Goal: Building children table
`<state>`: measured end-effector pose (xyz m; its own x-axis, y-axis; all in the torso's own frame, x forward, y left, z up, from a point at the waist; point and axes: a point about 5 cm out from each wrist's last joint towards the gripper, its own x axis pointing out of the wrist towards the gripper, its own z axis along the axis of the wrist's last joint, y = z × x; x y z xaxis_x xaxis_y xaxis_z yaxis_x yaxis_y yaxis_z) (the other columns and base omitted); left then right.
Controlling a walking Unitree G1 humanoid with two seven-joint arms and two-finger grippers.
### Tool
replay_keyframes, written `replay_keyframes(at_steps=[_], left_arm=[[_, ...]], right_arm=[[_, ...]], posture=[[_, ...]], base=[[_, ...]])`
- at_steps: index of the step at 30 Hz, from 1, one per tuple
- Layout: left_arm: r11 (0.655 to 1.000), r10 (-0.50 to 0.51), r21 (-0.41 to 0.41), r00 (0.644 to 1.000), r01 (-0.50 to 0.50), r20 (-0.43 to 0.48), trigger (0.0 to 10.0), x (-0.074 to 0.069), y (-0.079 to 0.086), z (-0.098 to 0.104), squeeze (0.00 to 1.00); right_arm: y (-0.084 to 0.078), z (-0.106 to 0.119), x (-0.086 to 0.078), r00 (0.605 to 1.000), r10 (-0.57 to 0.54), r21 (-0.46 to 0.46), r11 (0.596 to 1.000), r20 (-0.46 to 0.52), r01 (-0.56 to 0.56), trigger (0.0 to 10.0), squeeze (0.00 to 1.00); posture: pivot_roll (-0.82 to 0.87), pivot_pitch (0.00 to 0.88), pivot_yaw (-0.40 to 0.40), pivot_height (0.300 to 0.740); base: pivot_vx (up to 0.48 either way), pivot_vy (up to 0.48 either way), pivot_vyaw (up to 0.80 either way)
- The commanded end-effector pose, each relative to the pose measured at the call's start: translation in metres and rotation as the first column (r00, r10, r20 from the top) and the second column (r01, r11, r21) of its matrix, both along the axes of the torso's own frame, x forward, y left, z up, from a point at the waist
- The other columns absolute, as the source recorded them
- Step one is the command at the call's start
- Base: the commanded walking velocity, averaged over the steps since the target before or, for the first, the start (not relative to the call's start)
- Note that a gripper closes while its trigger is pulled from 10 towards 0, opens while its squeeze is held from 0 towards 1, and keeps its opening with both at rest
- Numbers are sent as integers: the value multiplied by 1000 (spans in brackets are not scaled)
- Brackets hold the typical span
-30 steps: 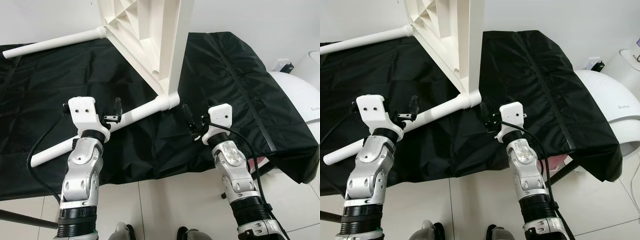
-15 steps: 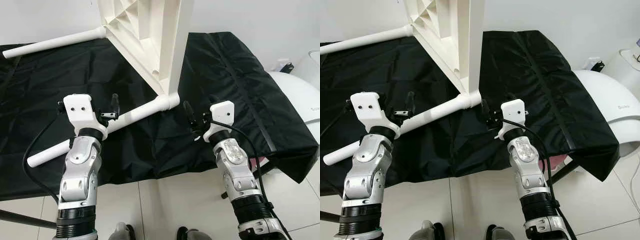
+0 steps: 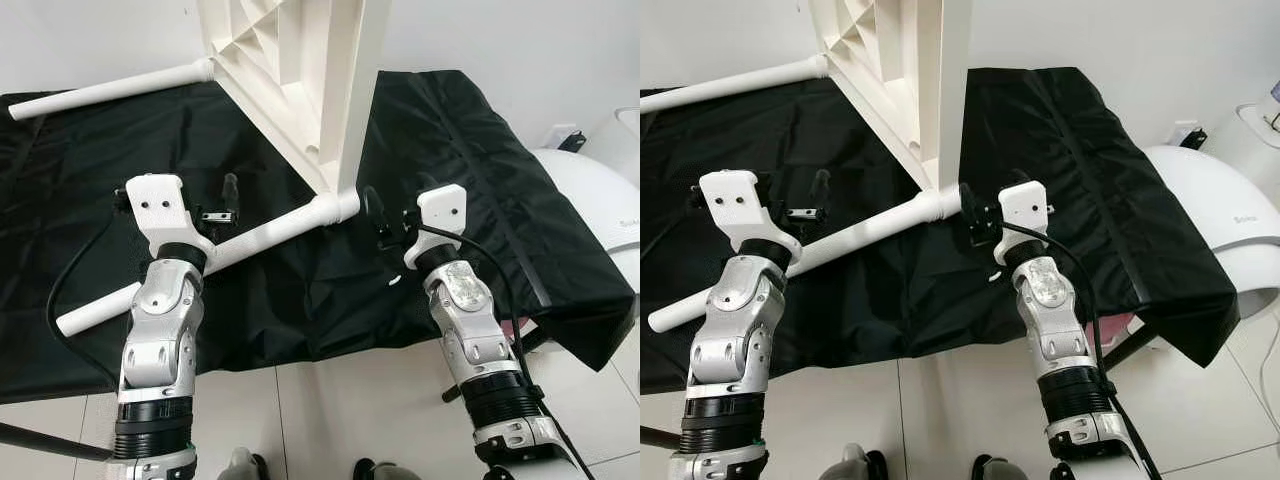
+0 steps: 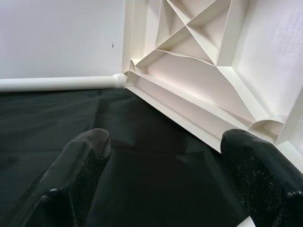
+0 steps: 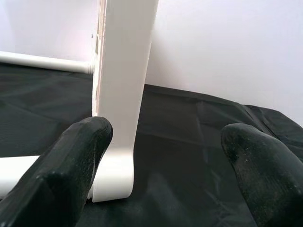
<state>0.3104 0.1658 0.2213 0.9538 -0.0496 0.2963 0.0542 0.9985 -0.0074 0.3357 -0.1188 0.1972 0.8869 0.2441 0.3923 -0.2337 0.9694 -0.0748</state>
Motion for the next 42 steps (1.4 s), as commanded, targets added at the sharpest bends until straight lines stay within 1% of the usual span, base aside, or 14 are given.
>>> replay_keyframes(at_steps=[1, 22, 26, 33, 42], left_arm=[[999, 32, 1, 999, -32, -10, 10000, 0, 1, -4, 0], [1000, 27, 9, 1000, -27, 6, 10000, 0, 3, 0, 0], [1000, 20, 11, 1000, -20, 11, 10000, 1, 2, 1, 0], [999, -1, 32, 1000, 0, 23, 10000, 2, -1, 3, 0], [999, -11, 41, 999, 10, 35, 10000, 4, -2, 7, 0]], right_arm=[[-1, -4, -1, 1000, -4, -4, 1000, -5, 4, 10000, 0], [-2, -7, -2, 1000, 11, -18, 1000, -12, -11, 10000, 0], [-3, -8, -2, 1000, 13, -22, 1000, -14, -13, 10000, 0], [-2, -7, 0, 1000, 19, -26, 999, -7, -19, 10000, 0], [0, -3, 3, 1000, 29, -27, 999, 3, -29, 10000, 0]], posture=[[-38, 58, -44, 740], [-34, 47, -55, 740], [-35, 40, -56, 740], [-31, 3, -54, 740], [-27, 0, -51, 740]], base=[[0, 0, 0], [0, 0, 0], [0, 0, 0], [0, 0, 0], [0, 0, 0]])
